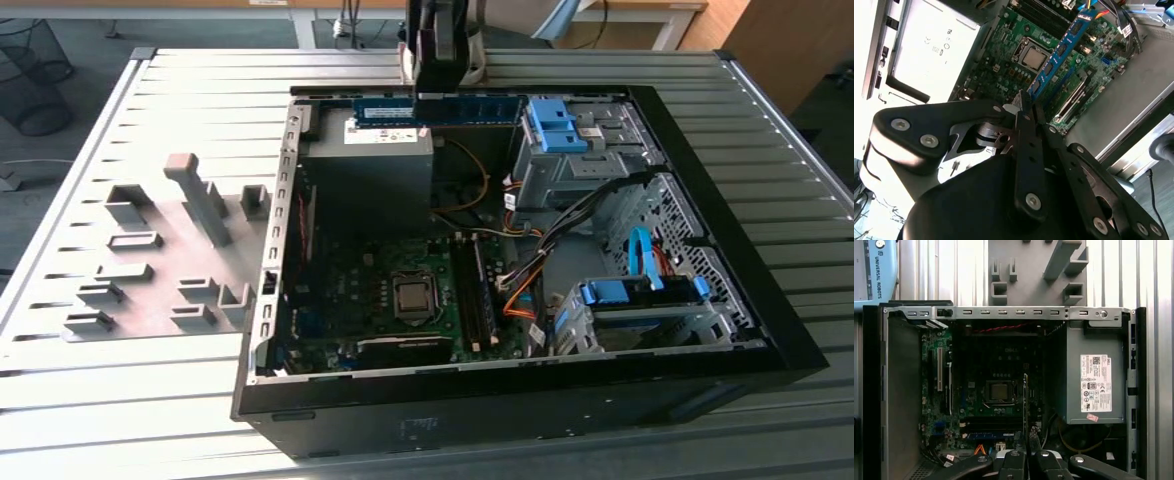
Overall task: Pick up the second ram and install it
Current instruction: 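Pick up the second ram and move it above second insertion slot, then insert the second ram into the second slot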
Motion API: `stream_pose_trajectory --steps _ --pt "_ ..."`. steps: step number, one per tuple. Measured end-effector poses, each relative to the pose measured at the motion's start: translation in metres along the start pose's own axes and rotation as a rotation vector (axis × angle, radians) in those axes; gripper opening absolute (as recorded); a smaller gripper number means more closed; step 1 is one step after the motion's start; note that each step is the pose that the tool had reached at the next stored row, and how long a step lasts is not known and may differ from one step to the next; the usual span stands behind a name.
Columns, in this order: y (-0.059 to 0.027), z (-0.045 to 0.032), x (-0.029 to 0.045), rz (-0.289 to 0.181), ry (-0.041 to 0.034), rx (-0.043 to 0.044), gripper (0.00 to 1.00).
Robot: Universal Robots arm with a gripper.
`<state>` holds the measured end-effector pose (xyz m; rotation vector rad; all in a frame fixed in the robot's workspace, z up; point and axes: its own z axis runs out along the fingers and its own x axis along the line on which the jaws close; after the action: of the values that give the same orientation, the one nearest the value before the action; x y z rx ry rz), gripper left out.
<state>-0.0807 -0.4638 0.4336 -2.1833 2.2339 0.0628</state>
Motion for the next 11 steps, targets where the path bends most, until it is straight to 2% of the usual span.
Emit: stream_pose_trajectory --steps 11 --pt "-0.0014 0.0 -0.0001 0.0 0.0 0.0 0.14"
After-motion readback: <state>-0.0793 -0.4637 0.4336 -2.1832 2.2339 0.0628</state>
